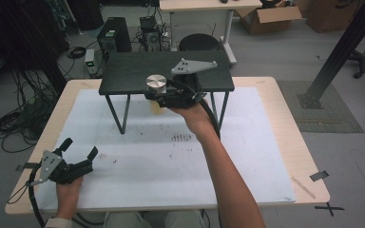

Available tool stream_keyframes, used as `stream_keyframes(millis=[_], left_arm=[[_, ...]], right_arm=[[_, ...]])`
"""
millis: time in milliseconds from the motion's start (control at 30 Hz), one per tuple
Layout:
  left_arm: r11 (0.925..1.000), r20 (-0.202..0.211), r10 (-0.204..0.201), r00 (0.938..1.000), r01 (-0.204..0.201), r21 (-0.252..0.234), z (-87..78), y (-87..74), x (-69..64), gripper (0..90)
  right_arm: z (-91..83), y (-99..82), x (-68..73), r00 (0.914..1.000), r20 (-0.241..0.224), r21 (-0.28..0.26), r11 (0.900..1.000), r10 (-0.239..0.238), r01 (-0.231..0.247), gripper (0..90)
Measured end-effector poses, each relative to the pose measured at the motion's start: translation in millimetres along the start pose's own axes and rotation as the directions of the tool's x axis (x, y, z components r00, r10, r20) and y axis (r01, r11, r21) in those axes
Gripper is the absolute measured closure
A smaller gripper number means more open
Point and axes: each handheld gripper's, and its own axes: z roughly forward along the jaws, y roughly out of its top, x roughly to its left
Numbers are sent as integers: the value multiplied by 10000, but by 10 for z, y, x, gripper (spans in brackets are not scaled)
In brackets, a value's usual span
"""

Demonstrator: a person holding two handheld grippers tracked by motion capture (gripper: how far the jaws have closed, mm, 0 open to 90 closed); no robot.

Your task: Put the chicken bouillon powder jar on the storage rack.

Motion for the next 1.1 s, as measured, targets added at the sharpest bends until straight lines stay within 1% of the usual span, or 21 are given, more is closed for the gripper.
stream_keyframes(millis=[200, 467, 533, 800, 967, 1100], left_arm=[[10000, -3, 10, 10000, -10, 26, 2, 1, 0, 5], [10000, -6, 2, 10000, -2, 68, 3, 2, 2, 5], [10000, -5, -3, 10000, 3, 59, 1, 2, 1, 5], [10000, -1, -8, 10000, 8, 44, 0, 2, 3, 5], [10000, 3, -35, 10000, 35, 48, 1, 2, 6, 5], [10000, 9, -3, 10000, 3, 47, 1, 1, 2, 6]], right_arm=[[38, 92, -60, 9999, -41, -94, 9999, 104, -105, 426], [105, 267, -89, 9998, -40, -123, 9998, -171, 170, 426], [127, 297, -106, 9999, -20, -130, 9998, -170, 169, 426], [246, 357, -198, 9998, 119, -81, 9999, -143, 144, 426], [291, 391, -238, 9998, 154, -132, 9998, -125, 127, 426], [331, 446, -295, 9995, 295, -212, 9997, -119, 125, 426]])
